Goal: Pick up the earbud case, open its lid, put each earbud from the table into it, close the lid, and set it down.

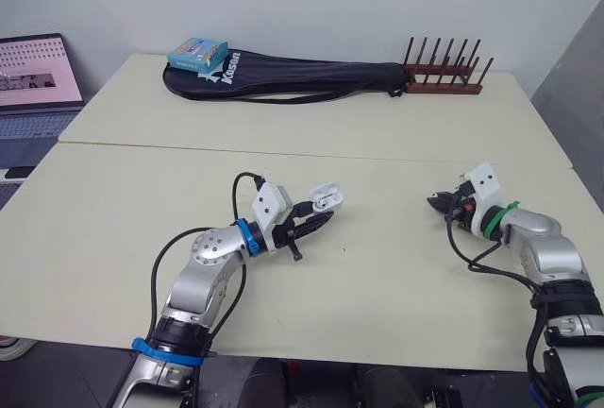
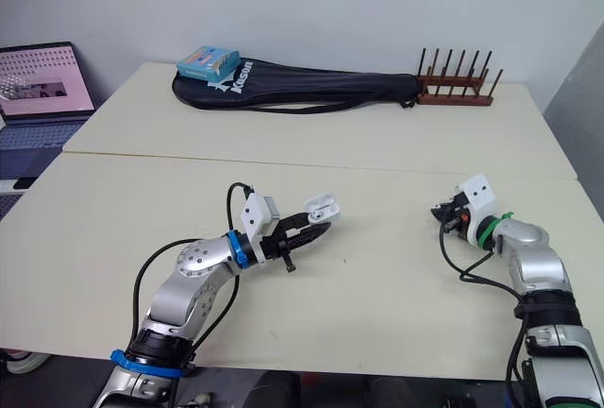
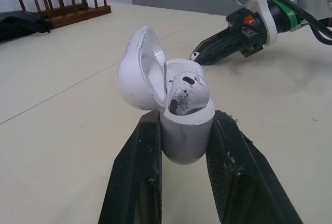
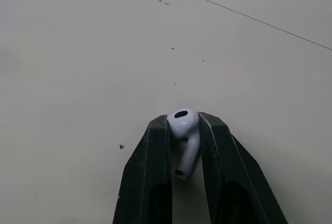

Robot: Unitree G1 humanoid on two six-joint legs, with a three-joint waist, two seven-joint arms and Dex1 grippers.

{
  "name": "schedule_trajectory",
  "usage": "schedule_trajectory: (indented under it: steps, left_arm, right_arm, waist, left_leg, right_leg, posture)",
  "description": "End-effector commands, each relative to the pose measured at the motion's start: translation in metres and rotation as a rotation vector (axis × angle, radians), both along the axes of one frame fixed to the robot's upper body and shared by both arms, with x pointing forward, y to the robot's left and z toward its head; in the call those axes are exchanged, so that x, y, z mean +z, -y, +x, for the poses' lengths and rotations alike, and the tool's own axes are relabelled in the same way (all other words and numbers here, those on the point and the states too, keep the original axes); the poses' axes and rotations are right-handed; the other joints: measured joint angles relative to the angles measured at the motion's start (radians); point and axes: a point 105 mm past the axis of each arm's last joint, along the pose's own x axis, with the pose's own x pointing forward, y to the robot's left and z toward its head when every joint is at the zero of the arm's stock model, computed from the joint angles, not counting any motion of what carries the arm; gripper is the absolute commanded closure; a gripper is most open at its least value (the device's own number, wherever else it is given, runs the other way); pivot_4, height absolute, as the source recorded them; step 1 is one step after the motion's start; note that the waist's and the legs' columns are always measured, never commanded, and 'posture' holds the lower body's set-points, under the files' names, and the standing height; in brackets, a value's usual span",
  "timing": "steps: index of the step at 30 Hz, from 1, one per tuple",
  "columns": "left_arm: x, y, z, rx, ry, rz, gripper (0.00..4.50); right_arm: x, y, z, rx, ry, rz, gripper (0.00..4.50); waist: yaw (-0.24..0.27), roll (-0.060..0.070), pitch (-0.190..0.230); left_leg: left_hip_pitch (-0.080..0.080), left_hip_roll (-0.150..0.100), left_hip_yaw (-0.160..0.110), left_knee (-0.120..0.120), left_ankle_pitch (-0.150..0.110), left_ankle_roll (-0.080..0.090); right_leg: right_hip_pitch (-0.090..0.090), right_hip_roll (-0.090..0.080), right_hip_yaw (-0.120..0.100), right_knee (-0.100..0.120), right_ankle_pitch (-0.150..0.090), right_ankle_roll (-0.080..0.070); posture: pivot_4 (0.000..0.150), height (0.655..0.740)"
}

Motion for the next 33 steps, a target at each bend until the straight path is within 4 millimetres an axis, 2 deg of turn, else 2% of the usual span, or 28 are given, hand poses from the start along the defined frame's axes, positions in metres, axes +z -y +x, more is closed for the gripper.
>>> schedule_trajectory:
  steps: [1,5,8,13,18,21,31,32,33]
  left_arm:
    - [0.014,0.003,-0.007,-0.016,0.058,-0.011,3.71]
    - [0.012,0.001,-0.012,-0.005,0.052,-0.009,3.71]
    - [0.010,-0.002,-0.016,0.011,0.042,-0.014,3.71]
    - [0.007,-0.001,-0.024,-0.008,0.034,-0.002,3.71]
    - [0.006,0.001,-0.027,-0.015,0.029,0.003,3.71]
    - [0.007,0.001,-0.029,-0.015,0.027,0.006,3.71]
    - [0.005,-0.001,-0.034,-0.004,0.012,0.010,3.71]
    - [0.005,-0.001,-0.034,-0.003,0.010,0.010,3.71]
    - [0.004,-0.001,-0.035,-0.003,0.008,0.010,3.71]
  right_arm:
    - [0.007,-0.012,-0.019,0.184,0.009,-0.104,4.12]
    - [0.017,-0.017,-0.072,0.490,-0.026,-0.245,4.12]
    - [0.018,-0.006,-0.106,0.624,-0.097,-0.336,4.12]
    - [0.012,0.020,-0.142,0.806,-0.188,-0.504,4.12]
    - [0.002,0.036,-0.148,0.902,-0.215,-0.607,4.12]
    - [-0.001,0.035,-0.143,0.926,-0.216,-0.615,4.12]
    - [-0.012,0.031,-0.140,0.980,-0.261,-0.606,4.12]
    - [-0.012,0.031,-0.139,0.979,-0.252,-0.607,3.41]
    - [-0.013,0.030,-0.139,0.978,-0.244,-0.608,3.20]
  waist:
    - [0.001,0.000,0.000]
    - [0.004,0.001,0.000]
    - [0.002,0.002,0.001]
    - [-0.003,0.002,0.001]
    - [-0.005,0.001,0.001]
    - [-0.005,0.001,0.001]
    - [-0.002,0.001,0.001]
    - [-0.002,0.001,0.001]
    - [-0.002,0.001,0.001]
  left_leg:
    - [0.000,0.000,0.000,0.000,0.000,0.000]
    - [-0.001,0.000,-0.001,0.000,0.000,0.000]
    - [-0.001,0.000,-0.002,-0.001,0.000,0.000]
    - [0.002,0.000,0.000,0.000,0.000,0.000]
    - [0.010,0.001,0.003,0.000,0.000,0.000]
    - [0.009,0.001,0.004,0.000,0.000,0.000]
    - [0.010,0.001,0.003,0.000,0.000,0.000]
    - [0.010,0.001,0.003,0.000,0.000,0.000]
    - [0.010,0.001,0.003,0.000,0.000,0.000]
  right_leg:
    - [0.000,0.000,0.000,0.000,0.000,0.000]
    - [0.000,0.000,-0.002,-0.001,0.000,0.000]
    - [0.000,0.000,-0.002,-0.002,0.000,0.000]
    - [0.003,0.000,0.000,-0.002,0.000,0.001]
    - [0.008,0.001,0.003,-0.002,-0.003,0.005]
    - [0.008,0.001,0.003,-0.002,0.000,0.001]
    - [0.008,0.000,0.003,-0.002,0.000,0.000]
    - [0.009,0.000,0.003,-0.002,0.000,0.000]
    - [0.009,0.001,0.003,-0.002,0.000,0.000]
  posture:
    - [0.150,0.6787]
    - [0.150,0.6787]
    - [0.150,0.6787]
    - [0.150,0.6787]
    - [0.150,0.6787]
    - [0.150,0.6787]
    - [0.150,0.6787]
    - [0.150,0.6787]
    - [0.150,0.6787]
